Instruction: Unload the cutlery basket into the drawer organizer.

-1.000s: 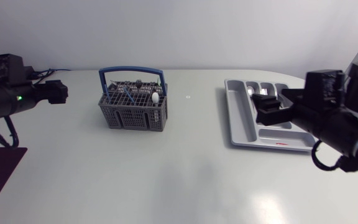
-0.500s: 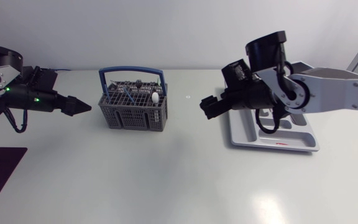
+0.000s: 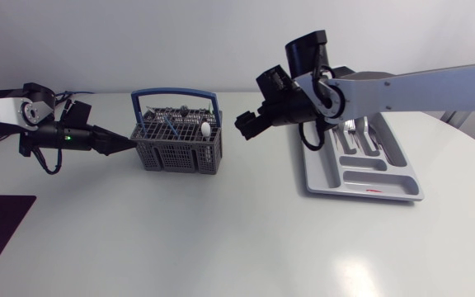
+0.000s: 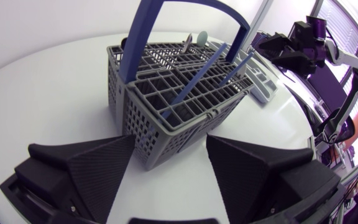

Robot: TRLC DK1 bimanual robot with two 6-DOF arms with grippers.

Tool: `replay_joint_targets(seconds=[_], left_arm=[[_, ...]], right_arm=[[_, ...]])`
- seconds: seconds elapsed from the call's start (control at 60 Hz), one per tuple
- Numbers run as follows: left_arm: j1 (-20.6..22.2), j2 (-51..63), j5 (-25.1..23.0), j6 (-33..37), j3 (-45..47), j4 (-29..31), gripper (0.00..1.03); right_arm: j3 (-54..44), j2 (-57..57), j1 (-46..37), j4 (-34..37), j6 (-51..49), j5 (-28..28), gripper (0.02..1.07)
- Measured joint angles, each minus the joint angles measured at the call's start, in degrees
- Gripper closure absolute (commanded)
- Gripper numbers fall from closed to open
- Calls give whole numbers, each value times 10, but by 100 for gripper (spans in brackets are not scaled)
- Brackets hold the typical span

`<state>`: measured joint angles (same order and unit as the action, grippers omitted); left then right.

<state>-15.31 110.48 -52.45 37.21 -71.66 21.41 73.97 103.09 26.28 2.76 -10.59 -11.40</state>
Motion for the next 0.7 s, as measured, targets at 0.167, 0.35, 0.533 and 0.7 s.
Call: replay_joint_targets(seconds=[0.167, 0.35, 0.533, 0.7], left_arm=[[5, 10, -14, 4, -2, -20, 22], [21, 26, -15, 4, -5, -31, 27], [36, 38, -18, 4, -12, -40, 53], [45, 43, -27, 4, -12, -46, 58]], right_arm=[[61, 60, 15, -9, -2, 0, 12], [141, 118, 41, -13, -5, 16, 23], [196, 172, 63, -31, -19, 73, 60], [211, 202, 63, -46, -27, 127, 62]])
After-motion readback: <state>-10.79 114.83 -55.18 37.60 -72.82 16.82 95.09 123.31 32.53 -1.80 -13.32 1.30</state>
